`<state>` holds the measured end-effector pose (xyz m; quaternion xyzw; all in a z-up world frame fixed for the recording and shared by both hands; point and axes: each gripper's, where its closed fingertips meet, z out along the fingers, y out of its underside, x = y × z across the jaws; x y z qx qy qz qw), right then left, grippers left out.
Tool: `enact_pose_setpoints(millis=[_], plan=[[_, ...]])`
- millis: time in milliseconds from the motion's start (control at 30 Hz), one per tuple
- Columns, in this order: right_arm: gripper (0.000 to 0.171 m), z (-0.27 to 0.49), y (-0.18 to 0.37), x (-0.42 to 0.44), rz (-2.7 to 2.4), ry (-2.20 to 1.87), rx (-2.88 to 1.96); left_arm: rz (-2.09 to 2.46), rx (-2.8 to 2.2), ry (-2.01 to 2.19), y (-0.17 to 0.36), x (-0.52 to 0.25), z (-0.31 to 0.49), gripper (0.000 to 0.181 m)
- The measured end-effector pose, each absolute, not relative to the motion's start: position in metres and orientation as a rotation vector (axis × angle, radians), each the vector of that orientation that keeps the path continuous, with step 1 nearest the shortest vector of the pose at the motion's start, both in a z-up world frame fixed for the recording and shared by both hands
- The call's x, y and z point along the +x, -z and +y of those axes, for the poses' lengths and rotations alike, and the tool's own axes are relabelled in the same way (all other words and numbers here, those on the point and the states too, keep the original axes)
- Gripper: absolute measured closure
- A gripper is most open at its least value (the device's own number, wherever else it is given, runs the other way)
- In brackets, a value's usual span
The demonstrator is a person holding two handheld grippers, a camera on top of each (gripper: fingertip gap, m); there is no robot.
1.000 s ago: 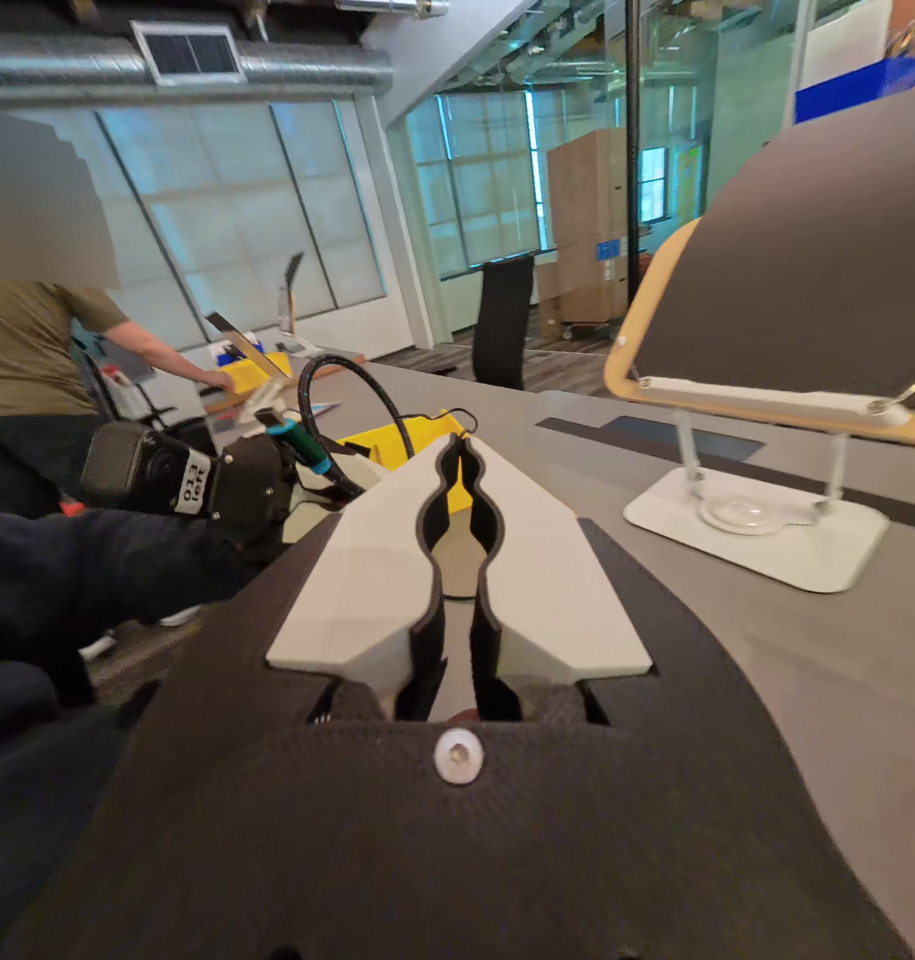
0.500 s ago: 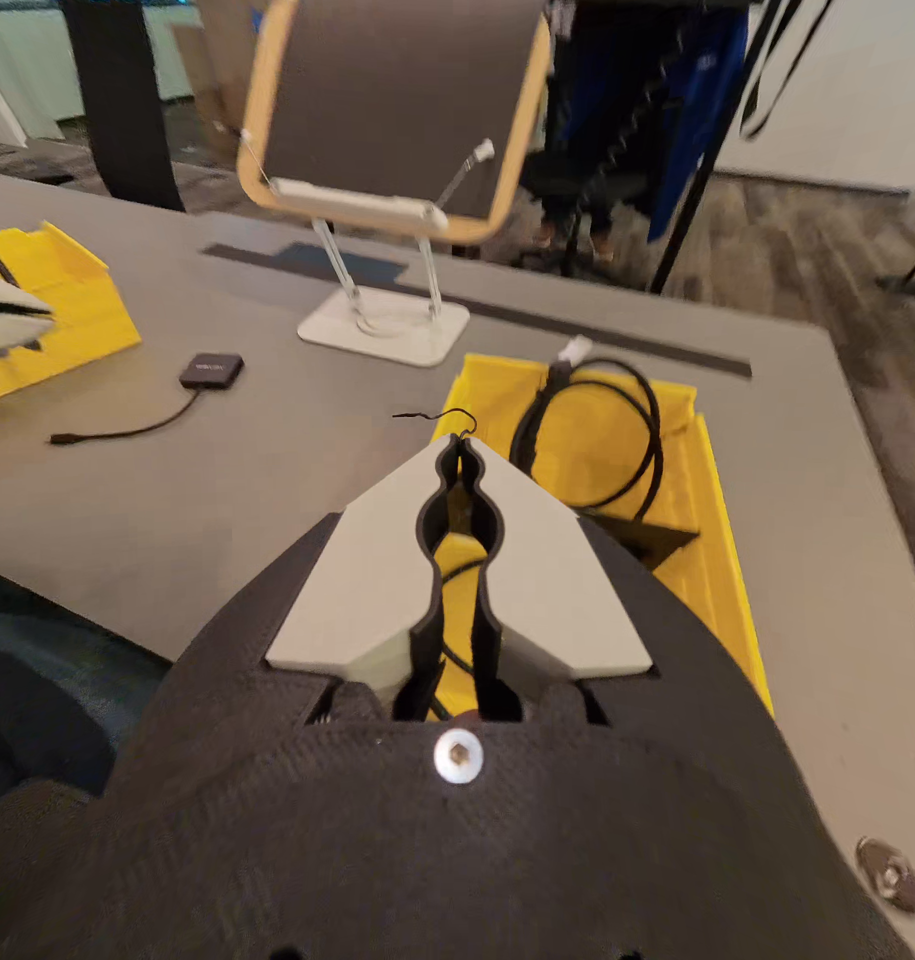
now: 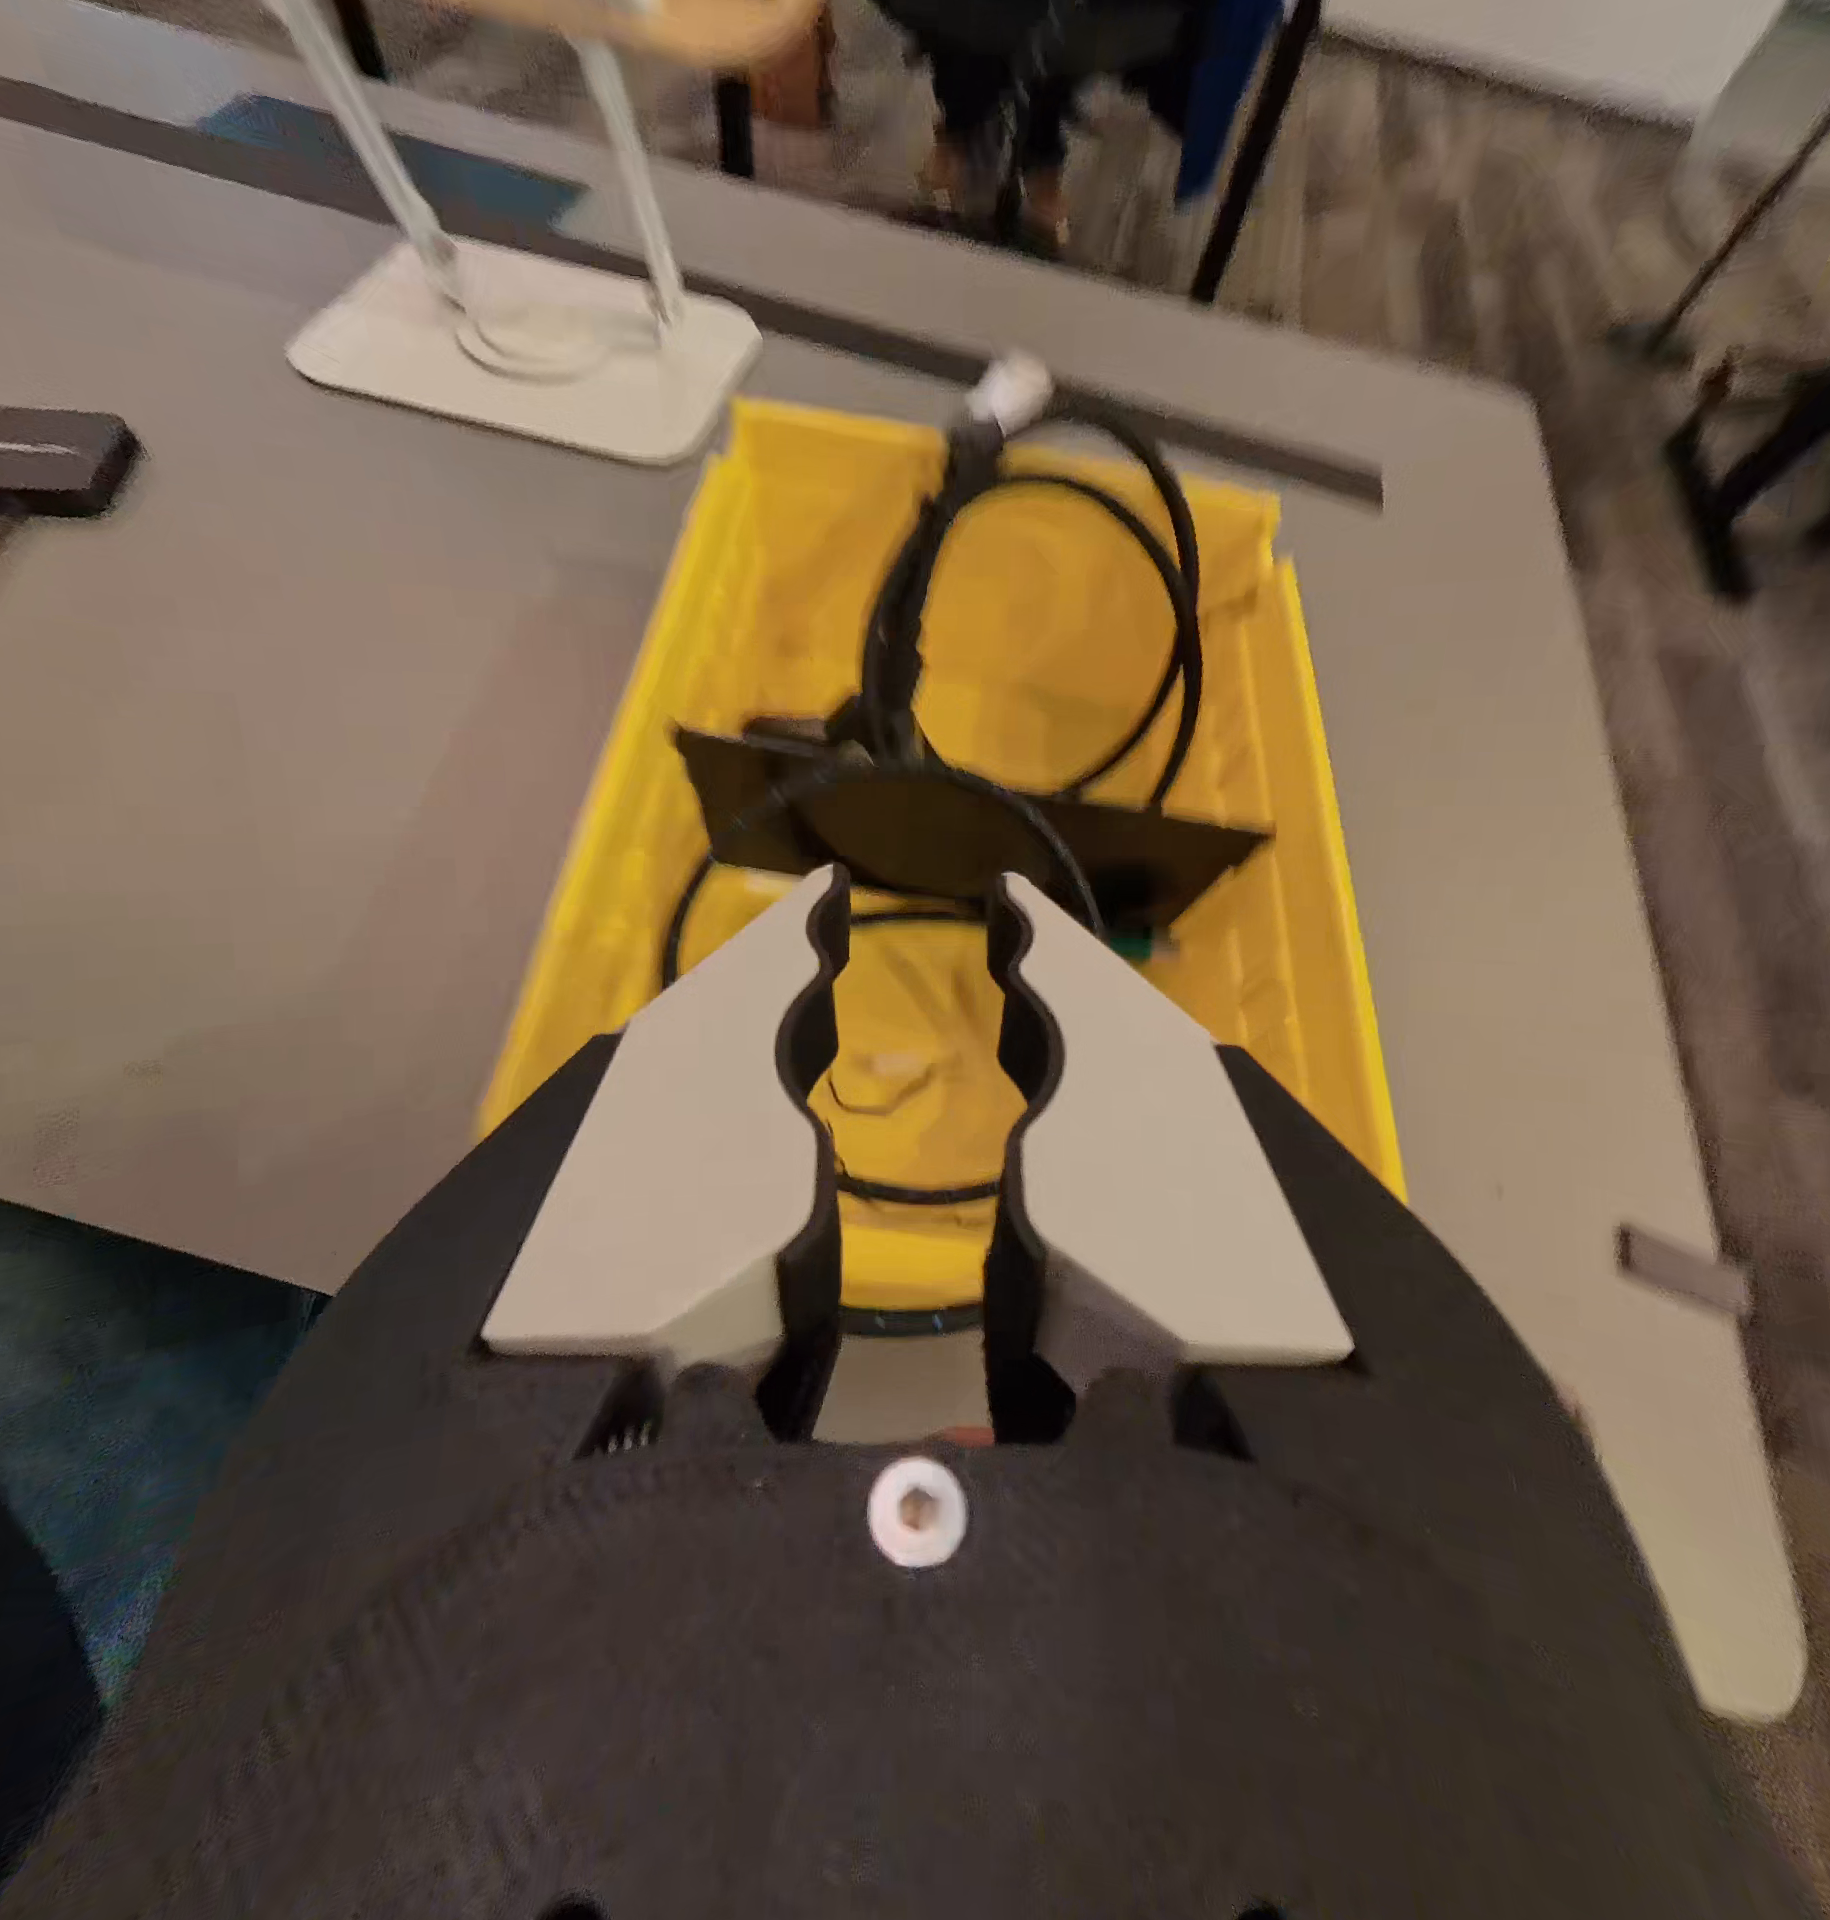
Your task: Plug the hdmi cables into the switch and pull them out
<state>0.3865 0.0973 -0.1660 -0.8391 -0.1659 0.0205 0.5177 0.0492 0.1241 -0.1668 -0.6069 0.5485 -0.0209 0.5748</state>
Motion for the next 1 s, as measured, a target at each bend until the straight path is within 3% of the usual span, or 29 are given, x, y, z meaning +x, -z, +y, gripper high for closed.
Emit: enact_pose_setpoints(millis=[200,433,667,700,733,767,1000], plan=[[0.138,0.083,0.101,0.233,-0.800,-0.330,-1.699,1.245,-1.502,0.283,0.164,0.058,0.115,0.179],[0.136,0.067,0.102,0.095,-1.074,-0.574,-1.535,1.229,-1.513,0.472,0.153,0.065,0.100,0.179],[0.136,0.072,0.104,0.034,-1.085,-0.961,-1.514,1.358,-1.454,0.485,0.154,0.072,0.080,0.179],[0.139,0.071,0.105,0.029,-1.104,-0.999,-1.507,1.376,-1.452,0.472,0.154,0.073,0.078,0.179],[0.158,0.069,0.105,0.025,-1.117,-1.045,-1.484,1.397,-1.446,0.462,0.154,0.074,0.076,0.179],[0.166,0.067,0.102,0.022,-1.113,-1.107,-1.467,1.389,-1.430,0.421,0.152,0.073,0.079,0.179],[0.167,0.087,0.077,0.034,-0.781,-1.598,-1.490,1.328,-1.310,0.260,0.138,0.063,0.095,0.161]])
